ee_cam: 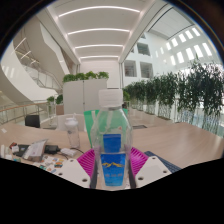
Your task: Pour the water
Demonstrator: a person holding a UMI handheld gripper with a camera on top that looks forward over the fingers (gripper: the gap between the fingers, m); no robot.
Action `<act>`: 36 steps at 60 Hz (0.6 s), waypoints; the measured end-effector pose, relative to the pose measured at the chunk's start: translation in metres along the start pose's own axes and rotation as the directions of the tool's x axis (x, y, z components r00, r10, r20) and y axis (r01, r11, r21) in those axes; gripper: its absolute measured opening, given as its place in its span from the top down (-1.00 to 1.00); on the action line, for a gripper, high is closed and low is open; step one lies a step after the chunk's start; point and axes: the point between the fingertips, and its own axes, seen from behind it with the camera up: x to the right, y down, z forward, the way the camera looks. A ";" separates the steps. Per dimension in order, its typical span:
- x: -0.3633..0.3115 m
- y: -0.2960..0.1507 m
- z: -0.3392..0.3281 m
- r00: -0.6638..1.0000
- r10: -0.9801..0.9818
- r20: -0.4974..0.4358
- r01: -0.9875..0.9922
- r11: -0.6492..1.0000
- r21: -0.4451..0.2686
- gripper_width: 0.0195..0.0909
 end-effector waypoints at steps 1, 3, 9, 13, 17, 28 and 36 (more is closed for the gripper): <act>0.006 0.015 0.002 1.000 -0.002 -0.004 0.002 1.000 -0.017 0.30; 0.012 0.044 0.006 1.000 -0.009 -0.001 0.009 0.998 -0.056 0.30; 0.007 0.094 0.008 0.999 -0.045 -0.019 0.042 0.990 -0.135 0.29; 0.009 0.114 0.008 0.999 -0.037 -0.019 0.034 0.990 -0.140 0.29; 0.018 0.126 0.011 0.998 -0.036 -0.041 0.030 0.989 -0.143 0.30; 0.013 0.129 0.009 0.998 0.034 -0.054 -0.041 0.990 -0.134 0.29; 0.014 0.135 0.006 0.997 0.037 -0.065 -0.048 0.984 -0.171 0.11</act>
